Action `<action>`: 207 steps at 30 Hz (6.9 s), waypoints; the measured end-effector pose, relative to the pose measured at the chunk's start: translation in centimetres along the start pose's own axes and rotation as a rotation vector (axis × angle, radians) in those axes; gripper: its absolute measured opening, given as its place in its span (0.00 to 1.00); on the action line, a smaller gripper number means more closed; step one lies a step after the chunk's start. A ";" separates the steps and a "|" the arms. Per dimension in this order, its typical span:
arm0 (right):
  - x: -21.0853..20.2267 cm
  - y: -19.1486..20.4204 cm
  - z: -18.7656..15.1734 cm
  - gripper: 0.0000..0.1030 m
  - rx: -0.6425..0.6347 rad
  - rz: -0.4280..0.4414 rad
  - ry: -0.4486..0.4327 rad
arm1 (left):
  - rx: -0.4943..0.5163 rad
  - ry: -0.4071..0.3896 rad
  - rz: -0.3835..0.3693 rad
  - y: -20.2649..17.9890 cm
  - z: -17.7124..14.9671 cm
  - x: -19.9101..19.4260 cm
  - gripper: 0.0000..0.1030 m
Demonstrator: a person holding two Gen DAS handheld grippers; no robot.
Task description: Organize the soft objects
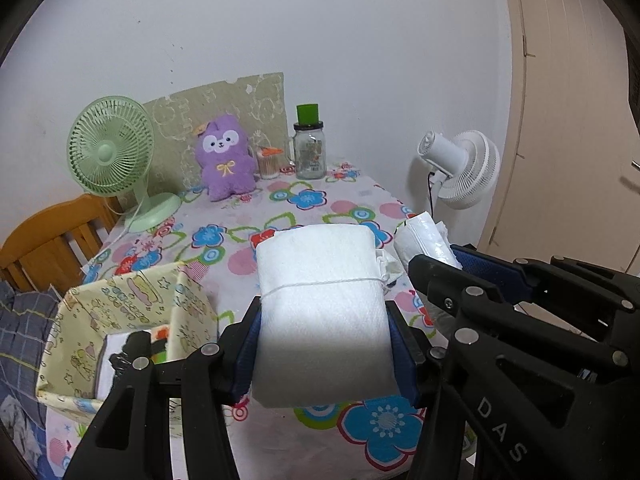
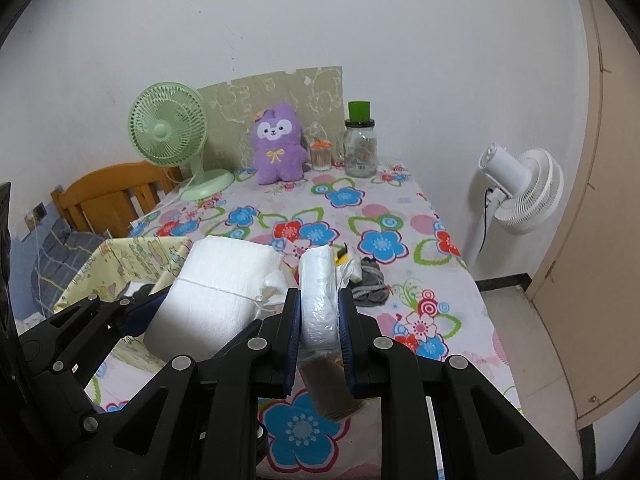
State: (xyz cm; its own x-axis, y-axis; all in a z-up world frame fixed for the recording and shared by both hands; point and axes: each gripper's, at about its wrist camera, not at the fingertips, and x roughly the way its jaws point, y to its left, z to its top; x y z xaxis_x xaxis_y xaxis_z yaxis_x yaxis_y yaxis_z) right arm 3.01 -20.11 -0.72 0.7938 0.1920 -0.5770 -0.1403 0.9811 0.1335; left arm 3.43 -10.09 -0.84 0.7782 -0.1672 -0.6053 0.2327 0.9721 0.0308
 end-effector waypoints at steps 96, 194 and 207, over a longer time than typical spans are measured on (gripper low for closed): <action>11.1 19.8 3.5 0.81 -0.170 0.065 0.102 | -0.158 0.124 0.148 20.7 -2.8 2.8 0.87; 5.5 -1.8 2.5 0.95 -0.066 -0.042 -0.020 | -0.061 0.071 0.017 -0.3 1.4 5.6 0.88; 8.4 -3.5 2.3 0.95 -0.058 -0.049 0.023 | -0.077 0.117 0.026 -0.7 1.4 8.6 0.87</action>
State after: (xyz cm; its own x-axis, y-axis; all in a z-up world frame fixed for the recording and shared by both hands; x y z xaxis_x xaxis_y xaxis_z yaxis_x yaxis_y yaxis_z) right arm 11.55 -21.96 -4.23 0.7869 0.1436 -0.6001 -0.1362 0.9890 0.0579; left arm 10.82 -12.47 -4.93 0.7090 -0.1257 -0.6939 0.1642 0.9864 -0.0110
